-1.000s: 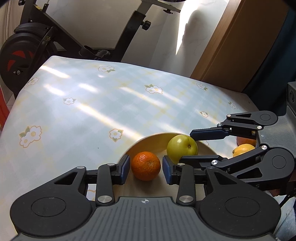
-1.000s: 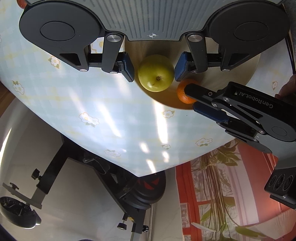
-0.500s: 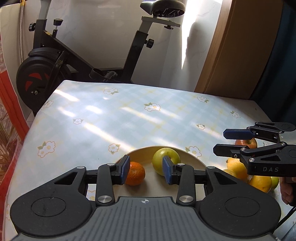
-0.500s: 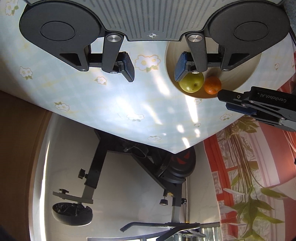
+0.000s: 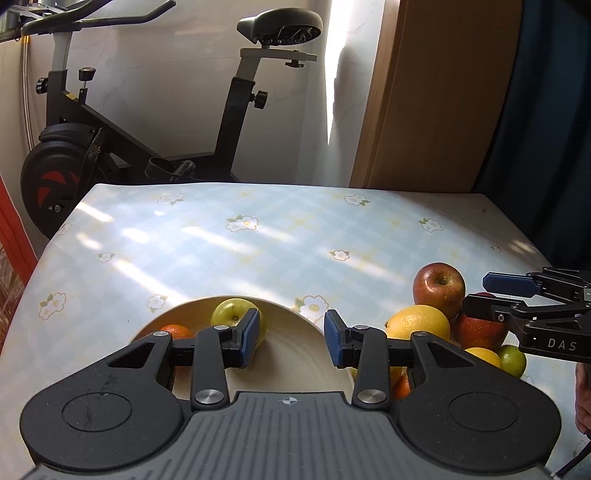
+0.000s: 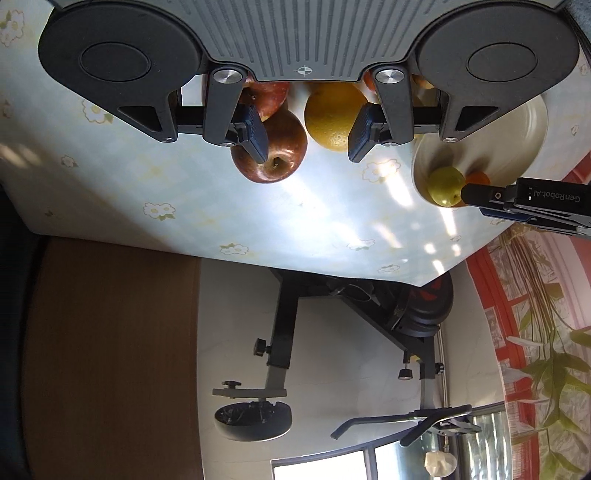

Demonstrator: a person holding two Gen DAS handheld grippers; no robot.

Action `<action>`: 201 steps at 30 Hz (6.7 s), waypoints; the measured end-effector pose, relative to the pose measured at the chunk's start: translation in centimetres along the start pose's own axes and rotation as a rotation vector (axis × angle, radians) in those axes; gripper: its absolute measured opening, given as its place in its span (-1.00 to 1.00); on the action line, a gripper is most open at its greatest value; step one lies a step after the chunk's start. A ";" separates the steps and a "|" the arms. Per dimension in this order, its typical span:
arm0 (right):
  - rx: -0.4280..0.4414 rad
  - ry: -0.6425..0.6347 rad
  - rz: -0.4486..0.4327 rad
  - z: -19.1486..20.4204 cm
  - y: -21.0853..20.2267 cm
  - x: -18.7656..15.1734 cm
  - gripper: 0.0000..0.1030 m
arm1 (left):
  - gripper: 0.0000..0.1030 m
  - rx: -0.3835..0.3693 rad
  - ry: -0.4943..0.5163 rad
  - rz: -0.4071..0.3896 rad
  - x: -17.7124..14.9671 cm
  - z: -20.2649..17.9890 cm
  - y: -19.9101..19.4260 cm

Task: Organize fruits
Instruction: 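Withdraw both open tools from the plate back toward the fruit pile, then grasp a brown kiwi with the left tool while the right tool grasps a green apple, then lower the kiwi and green apple into the cream plate and open both tools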

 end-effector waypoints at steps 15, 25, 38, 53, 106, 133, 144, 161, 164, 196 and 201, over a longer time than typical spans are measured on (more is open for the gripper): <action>-0.086 0.043 0.031 -3.6 -3.5 -4.2 -0.13 | -0.22 -0.045 -0.007 0.031 -1.9 -2.8 0.0; -0.092 0.046 0.071 -3.8 -3.7 -6.3 -0.14 | -0.22 -0.071 0.014 0.069 -4.1 -4.2 -0.6; -0.054 0.017 0.119 -3.1 -3.4 -7.6 -0.14 | -0.22 -0.091 -0.011 0.085 -5.5 -4.8 -1.0; -0.042 0.034 0.147 -3.3 -2.0 -8.8 -0.18 | -0.22 -0.109 -0.002 0.106 -6.4 -5.5 -1.0; -0.041 0.035 0.150 -3.4 -2.2 -8.9 -0.20 | -0.43 -0.199 0.054 0.202 -8.7 -7.8 1.7; -0.061 0.006 0.055 -2.8 -6.0 -3.8 -0.20 | -0.43 -0.165 0.051 0.051 -3.8 -3.4 -2.3; 0.063 -0.120 0.041 2.8 -3.3 1.3 -0.20 | -0.43 -0.041 0.008 0.010 -1.0 4.8 -3.1; 0.281 -0.327 0.245 15.0 8.3 2.7 -0.20 | -0.43 0.023 -0.059 0.117 -3.2 11.1 1.4; 0.285 -0.327 0.285 15.3 9.7 2.2 -0.20 | -0.43 0.022 -0.057 0.125 -3.4 11.4 2.0; 0.250 -0.323 0.327 15.6 12.3 2.2 -0.19 | -0.41 0.049 0.003 0.123 -3.3 11.8 3.5; 0.234 -0.315 0.297 15.2 11.7 2.9 -0.19 | -0.41 0.058 0.002 0.119 -3.2 11.9 3.0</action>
Point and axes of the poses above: each gripper's, at about its wrist camera, not at the fingertips, and y roughly the way its jaws point, z to its left, x to its top, the point moved 9 cm from there along y, roughly the way its jaws point, and after that the axes turned 1 degree about x, right-handed, at the moved point
